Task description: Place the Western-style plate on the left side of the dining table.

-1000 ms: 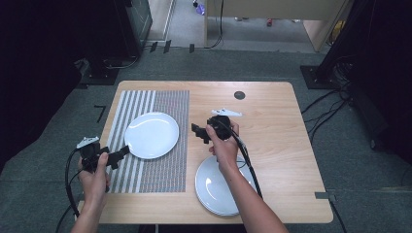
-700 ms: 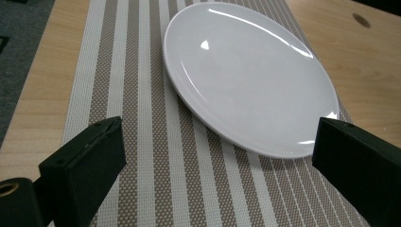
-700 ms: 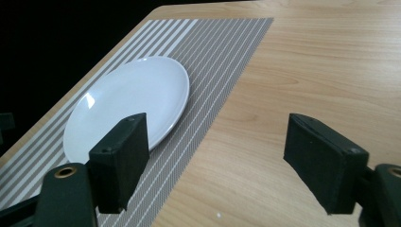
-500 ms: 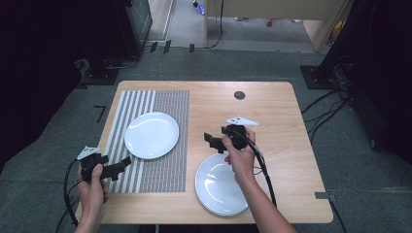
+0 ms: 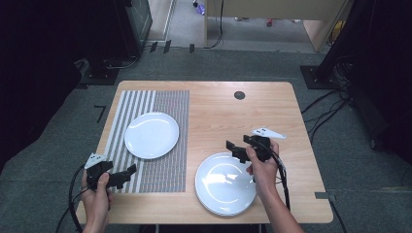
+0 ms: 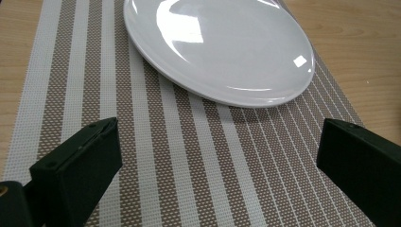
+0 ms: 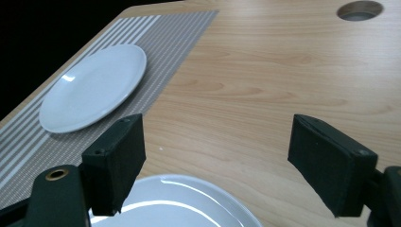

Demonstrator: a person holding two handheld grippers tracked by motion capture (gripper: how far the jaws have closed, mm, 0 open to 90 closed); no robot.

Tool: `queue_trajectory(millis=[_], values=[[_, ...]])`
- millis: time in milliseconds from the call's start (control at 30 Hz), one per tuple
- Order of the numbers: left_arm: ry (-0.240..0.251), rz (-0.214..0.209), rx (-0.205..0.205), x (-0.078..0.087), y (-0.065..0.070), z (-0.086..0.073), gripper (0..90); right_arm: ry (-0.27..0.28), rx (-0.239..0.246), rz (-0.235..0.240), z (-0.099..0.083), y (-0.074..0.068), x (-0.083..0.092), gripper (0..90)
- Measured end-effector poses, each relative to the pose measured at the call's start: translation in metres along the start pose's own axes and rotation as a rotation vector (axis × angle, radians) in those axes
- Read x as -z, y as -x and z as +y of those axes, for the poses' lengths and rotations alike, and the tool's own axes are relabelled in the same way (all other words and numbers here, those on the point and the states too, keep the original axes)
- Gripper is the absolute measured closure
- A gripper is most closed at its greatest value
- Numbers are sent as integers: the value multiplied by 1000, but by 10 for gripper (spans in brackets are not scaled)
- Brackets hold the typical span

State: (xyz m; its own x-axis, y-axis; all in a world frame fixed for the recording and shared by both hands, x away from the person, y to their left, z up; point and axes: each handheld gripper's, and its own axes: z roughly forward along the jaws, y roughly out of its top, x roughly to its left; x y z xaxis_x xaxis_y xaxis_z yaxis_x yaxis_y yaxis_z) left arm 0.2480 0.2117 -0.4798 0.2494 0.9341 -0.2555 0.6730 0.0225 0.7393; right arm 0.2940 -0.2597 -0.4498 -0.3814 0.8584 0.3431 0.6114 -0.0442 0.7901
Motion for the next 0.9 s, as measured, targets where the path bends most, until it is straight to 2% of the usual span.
queue_trajectory(millis=[100,167,333,400,567,900], values=[[0,1,-4,-1,2,-5,8,4,-7,-11,-6,9,10,191],[-7,-17,-7,0,3,-9,7,8,-7,-21,-10,16,17,189],[-12,8,-71,0,7,-17,8,5,-23,-36,-21,32,31,186],[-15,19,-82,0,6,-20,8,2,-32,-47,-26,38,36,186],[-24,21,-75,1,2,-27,8,9,-50,-64,-37,53,50,185],[-35,62,-83,4,-9,-39,8,10,-86,-117,-57,80,73,182]])
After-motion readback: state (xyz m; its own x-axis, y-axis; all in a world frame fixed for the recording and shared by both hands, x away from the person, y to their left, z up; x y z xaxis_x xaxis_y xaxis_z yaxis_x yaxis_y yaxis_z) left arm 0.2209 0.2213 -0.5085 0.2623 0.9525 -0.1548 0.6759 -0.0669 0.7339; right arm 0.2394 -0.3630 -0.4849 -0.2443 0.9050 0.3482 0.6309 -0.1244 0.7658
